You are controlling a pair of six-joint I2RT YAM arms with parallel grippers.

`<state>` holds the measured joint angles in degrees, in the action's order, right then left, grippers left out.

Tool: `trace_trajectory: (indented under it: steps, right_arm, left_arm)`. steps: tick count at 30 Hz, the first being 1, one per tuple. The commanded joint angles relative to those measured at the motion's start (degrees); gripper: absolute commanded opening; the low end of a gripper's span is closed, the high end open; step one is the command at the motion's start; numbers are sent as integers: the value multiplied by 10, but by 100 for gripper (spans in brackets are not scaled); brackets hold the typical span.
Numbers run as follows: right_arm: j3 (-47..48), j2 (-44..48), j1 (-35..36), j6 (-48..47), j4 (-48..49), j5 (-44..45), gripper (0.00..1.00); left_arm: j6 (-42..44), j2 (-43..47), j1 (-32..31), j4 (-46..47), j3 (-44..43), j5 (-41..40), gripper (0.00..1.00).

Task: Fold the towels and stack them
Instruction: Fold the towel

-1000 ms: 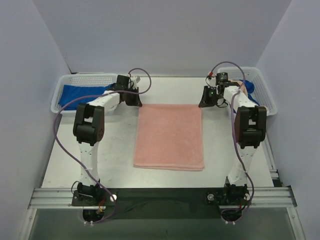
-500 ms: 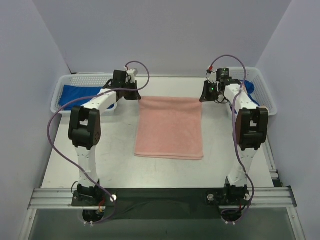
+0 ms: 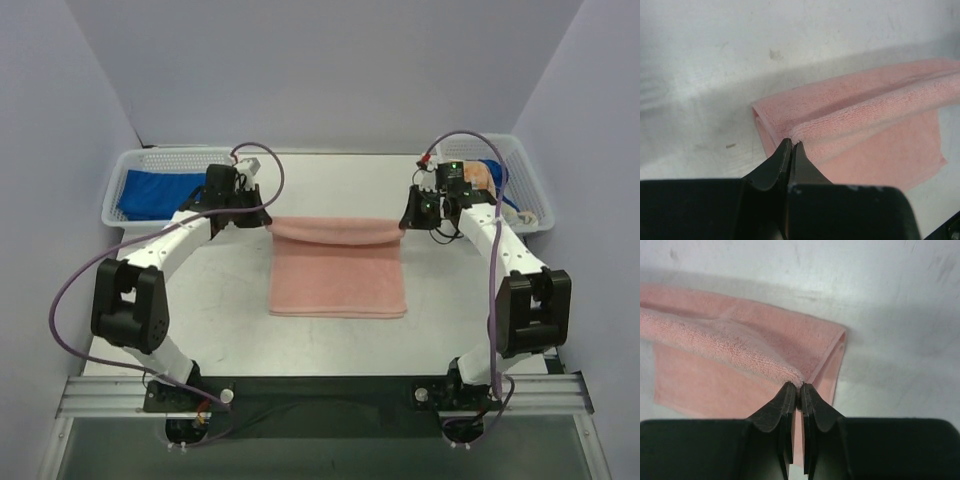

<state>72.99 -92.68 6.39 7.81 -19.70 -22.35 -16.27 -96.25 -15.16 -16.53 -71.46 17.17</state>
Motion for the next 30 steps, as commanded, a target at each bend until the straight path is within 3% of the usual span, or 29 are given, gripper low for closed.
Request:
trace_trajectory:
  steps: [1, 10, 18, 30]
  right_arm:
    - [-59, 64, 14, 36, -12, 34, 0]
    - [-209, 203, 51, 83, -10, 63, 0]
    - [-313, 233, 51, 113, 12, 54, 0]
    - [-353, 162, 50, 137, 39, 53, 0]
  left_arm:
    - [-42, 67, -3, -9, 66, -10, 0]
    - [-89, 221, -87, -56, 209, -84, 0]
    - [-155, 300, -104, -32, 348, -120, 0]
    - [-158, 195, -106, -25, 348, -123, 0]
